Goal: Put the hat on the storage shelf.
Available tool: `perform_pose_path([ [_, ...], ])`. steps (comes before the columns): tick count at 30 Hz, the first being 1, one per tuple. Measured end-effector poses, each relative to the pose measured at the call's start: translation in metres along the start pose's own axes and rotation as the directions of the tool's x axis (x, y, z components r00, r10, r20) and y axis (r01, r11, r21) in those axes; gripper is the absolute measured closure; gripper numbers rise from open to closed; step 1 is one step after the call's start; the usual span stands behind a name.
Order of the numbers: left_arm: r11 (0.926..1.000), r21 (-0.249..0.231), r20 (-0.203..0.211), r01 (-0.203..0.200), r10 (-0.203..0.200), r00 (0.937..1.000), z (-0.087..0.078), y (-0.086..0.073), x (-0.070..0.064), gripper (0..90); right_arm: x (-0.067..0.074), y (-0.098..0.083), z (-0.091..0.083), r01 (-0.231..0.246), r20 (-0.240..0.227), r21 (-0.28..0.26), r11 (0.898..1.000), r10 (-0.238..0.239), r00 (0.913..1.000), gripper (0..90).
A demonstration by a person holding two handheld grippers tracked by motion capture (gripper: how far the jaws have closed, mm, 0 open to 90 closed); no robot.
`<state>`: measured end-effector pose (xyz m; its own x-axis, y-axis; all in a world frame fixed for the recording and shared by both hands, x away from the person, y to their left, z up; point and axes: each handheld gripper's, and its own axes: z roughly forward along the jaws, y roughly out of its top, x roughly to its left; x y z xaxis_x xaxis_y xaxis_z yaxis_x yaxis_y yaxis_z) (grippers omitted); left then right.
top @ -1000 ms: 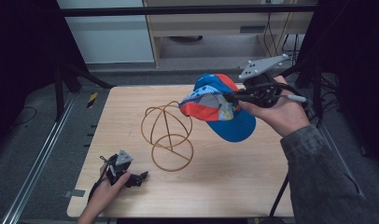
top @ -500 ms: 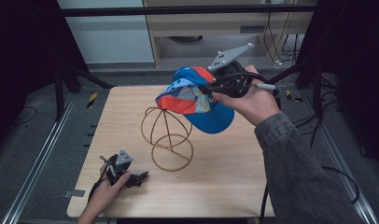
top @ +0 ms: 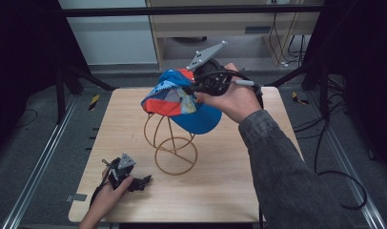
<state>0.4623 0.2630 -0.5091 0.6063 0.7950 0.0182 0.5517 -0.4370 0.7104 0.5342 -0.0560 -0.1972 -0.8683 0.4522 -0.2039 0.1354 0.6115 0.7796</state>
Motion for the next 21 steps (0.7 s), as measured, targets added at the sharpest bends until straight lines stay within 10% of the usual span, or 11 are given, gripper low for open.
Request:
perform_pose_path([
  [21, 1.0000, -0.001, 0.000, 0.002, -0.002, 1.0000, 0.000, 0.000, 0.000, 0.0, 0.014, 0.026, 0.047, 0.038, -0.054, 0.052, 0.998, -0.035, 0.9979, 89.4],
])
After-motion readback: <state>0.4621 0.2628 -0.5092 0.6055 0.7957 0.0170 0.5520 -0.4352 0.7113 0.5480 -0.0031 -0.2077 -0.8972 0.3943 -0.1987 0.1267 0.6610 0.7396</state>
